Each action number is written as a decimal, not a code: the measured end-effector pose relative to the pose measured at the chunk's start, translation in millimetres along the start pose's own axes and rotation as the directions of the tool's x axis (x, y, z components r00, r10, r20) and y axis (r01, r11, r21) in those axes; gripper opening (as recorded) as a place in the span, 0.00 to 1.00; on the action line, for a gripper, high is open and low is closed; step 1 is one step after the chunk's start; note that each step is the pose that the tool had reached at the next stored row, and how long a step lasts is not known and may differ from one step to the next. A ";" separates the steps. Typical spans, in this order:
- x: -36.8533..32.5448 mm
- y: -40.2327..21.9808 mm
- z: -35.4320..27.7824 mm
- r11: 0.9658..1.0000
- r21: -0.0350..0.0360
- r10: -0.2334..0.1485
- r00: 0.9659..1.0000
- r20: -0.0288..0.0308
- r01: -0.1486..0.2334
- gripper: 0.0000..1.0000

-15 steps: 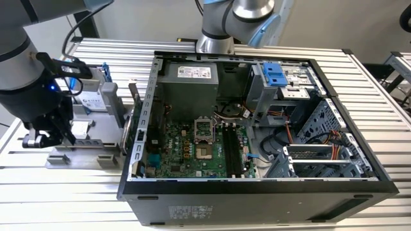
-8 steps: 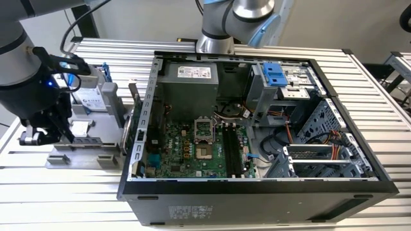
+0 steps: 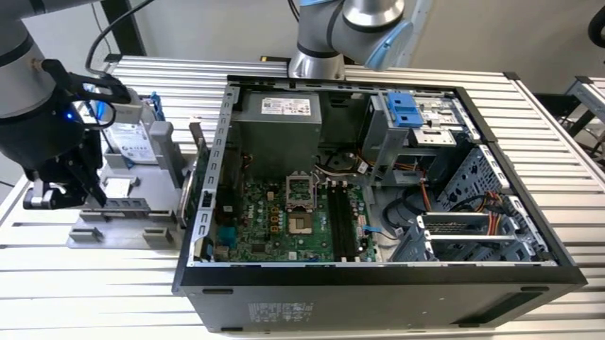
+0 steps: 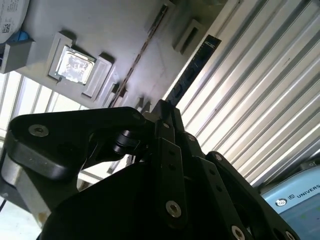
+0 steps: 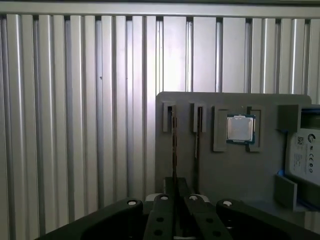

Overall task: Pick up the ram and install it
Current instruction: 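Pick up the ram and move it above insertion slot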

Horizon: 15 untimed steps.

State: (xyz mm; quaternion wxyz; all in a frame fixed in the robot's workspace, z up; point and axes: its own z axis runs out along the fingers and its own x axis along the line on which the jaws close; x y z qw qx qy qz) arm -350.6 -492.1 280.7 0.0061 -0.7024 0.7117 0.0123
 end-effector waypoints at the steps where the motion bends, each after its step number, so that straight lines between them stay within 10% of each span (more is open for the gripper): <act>1: 0.0 0.0 -1.0 1.000 0.000 0.000 1.000 0.000 0.000 0.00; 15: -0.4 0.2 -14.7 1.000 0.000 0.000 1.000 0.000 0.000 0.00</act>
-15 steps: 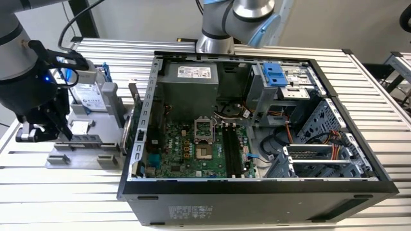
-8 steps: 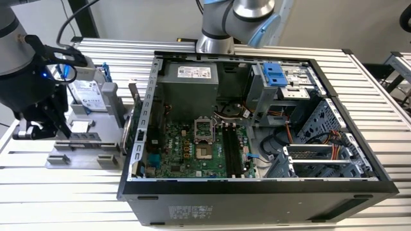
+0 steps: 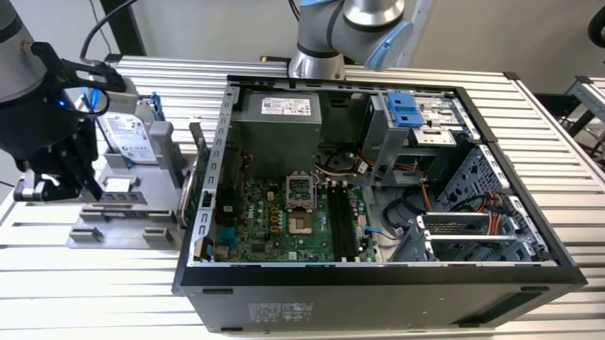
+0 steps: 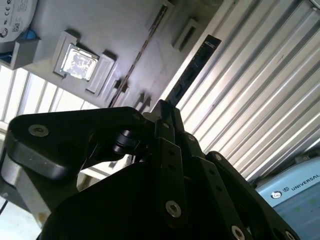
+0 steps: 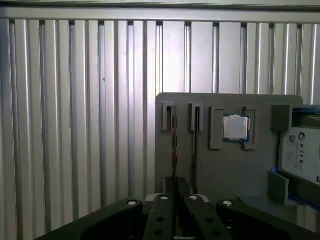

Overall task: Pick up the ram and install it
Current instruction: 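Pick up the ram and move it above insertion slot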

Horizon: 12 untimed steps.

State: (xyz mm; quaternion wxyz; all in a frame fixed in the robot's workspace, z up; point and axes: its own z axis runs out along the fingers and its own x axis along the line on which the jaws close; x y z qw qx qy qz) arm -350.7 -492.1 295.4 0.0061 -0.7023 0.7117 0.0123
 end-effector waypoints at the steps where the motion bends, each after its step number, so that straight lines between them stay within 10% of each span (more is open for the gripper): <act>1: 0.0 0.0 -0.9 1.000 0.000 0.000 1.000 0.000 0.000 0.00; 12: -0.3 0.1 -12.3 1.000 0.000 0.000 1.000 0.000 0.000 0.00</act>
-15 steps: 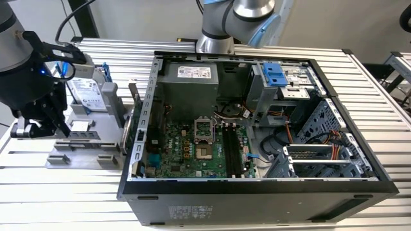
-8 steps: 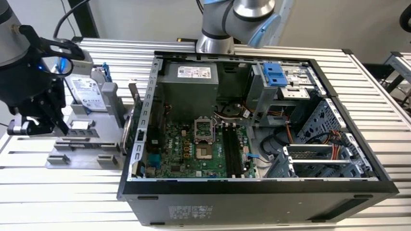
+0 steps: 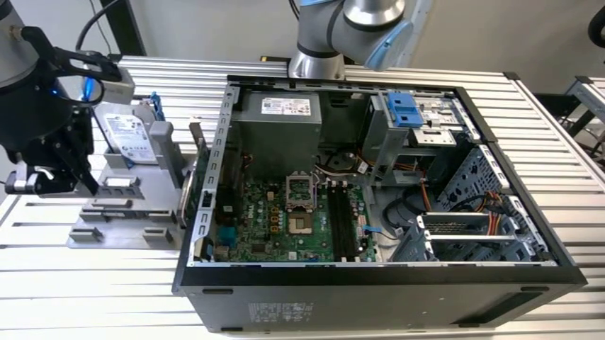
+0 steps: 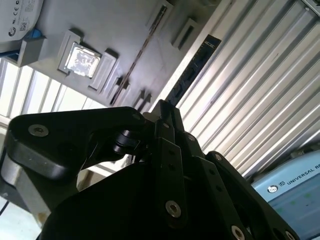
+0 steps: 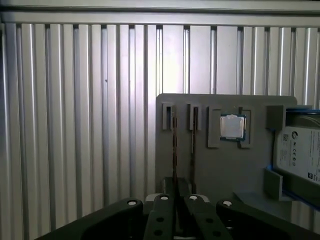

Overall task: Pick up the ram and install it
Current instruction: 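Pick up the ram and move it above insertion slot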

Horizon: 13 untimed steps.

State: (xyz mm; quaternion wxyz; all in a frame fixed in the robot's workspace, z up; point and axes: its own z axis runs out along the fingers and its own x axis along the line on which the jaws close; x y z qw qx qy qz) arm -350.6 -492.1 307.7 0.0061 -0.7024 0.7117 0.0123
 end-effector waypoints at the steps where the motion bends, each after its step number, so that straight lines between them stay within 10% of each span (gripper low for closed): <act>1: 0.0 0.0 -1.1 1.000 0.000 0.000 1.000 0.000 0.000 0.00; 13: -0.3 0.1 -13.8 1.000 0.000 0.000 1.000 0.000 0.000 0.00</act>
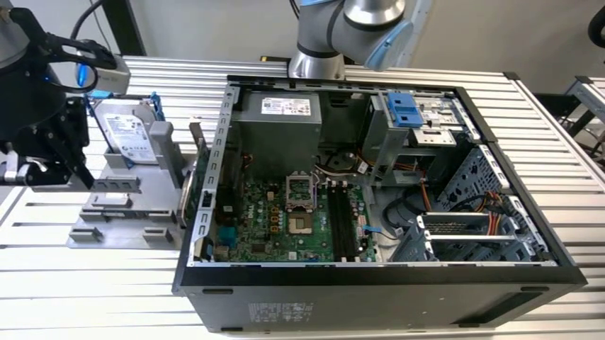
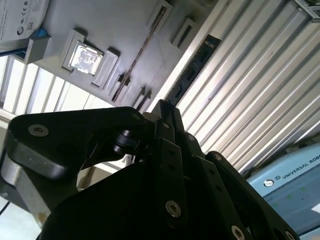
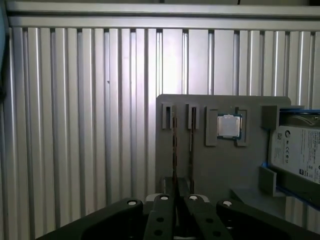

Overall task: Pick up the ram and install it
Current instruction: 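Pick up the ram and move it above insertion slot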

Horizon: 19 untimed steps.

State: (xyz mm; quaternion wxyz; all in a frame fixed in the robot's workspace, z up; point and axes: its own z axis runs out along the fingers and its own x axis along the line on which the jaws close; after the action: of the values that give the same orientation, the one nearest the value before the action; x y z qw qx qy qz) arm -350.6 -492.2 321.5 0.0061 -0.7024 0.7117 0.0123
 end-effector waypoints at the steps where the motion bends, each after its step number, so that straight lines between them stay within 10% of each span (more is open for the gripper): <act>1: 0.0 0.0 -1.3 1.000 0.000 0.000 1.000 0.000 0.000 0.00; 19: -0.8 0.3 -30.5 1.000 0.000 0.000 1.000 0.000 0.000 0.00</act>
State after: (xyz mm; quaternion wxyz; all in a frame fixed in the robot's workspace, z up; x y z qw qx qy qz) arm -350.6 -492.1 352.0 0.0059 -0.7023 0.7117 0.0123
